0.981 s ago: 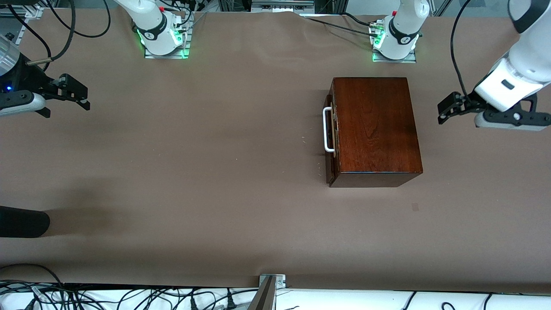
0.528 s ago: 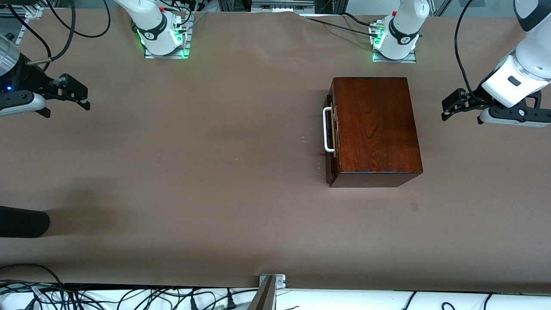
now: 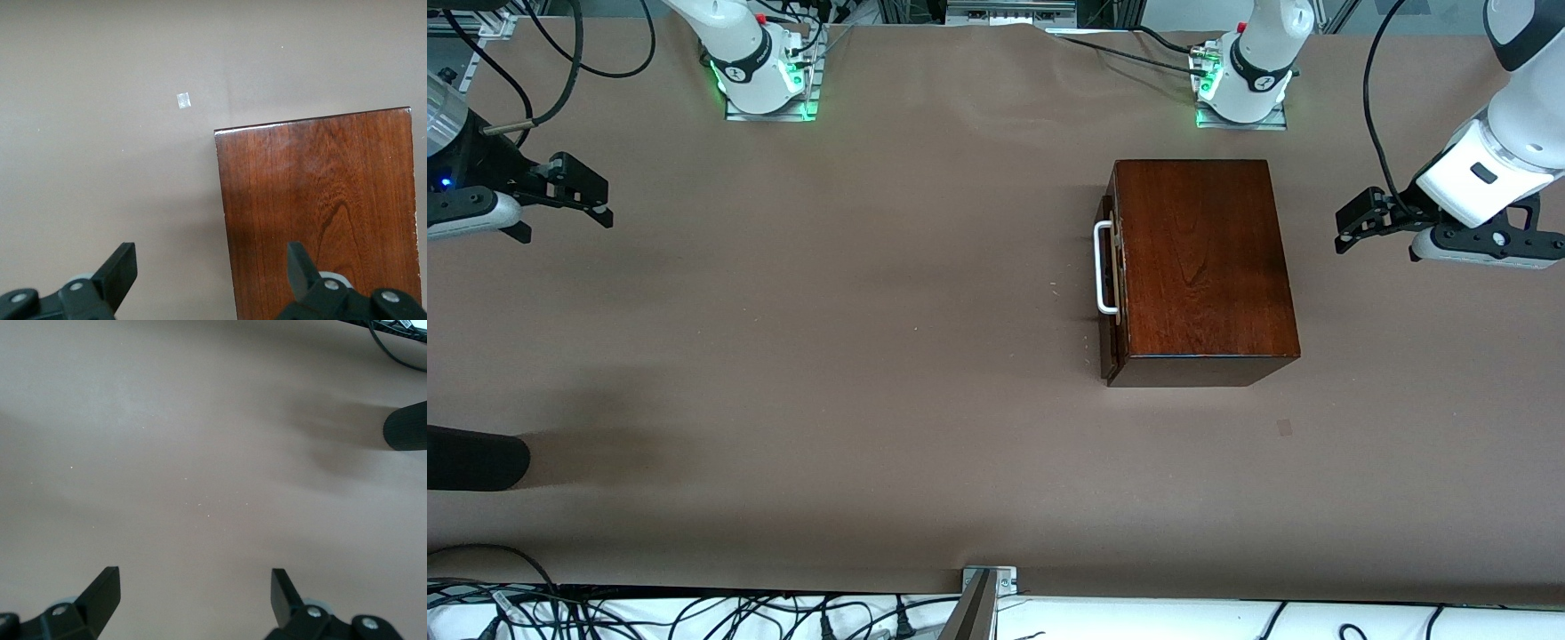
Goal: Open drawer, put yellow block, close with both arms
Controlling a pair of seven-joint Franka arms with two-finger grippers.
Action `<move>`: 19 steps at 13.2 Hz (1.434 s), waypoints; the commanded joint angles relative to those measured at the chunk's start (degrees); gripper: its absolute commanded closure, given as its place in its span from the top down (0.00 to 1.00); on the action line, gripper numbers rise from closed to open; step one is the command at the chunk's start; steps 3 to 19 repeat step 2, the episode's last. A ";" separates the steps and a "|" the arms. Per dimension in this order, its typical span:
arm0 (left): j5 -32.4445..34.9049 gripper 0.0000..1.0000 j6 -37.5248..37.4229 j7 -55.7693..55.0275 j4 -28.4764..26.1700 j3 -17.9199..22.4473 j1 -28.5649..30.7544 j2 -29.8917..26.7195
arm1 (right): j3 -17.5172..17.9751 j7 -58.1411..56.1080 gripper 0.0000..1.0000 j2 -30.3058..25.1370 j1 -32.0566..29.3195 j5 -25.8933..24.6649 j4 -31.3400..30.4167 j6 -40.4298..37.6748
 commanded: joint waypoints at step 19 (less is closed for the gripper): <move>0.68 1.00 -1.21 0.90 1.88 0.91 -0.97 0.85 | 0.08 0.28 1.00 0.21 0.02 -0.76 1.01 -1.03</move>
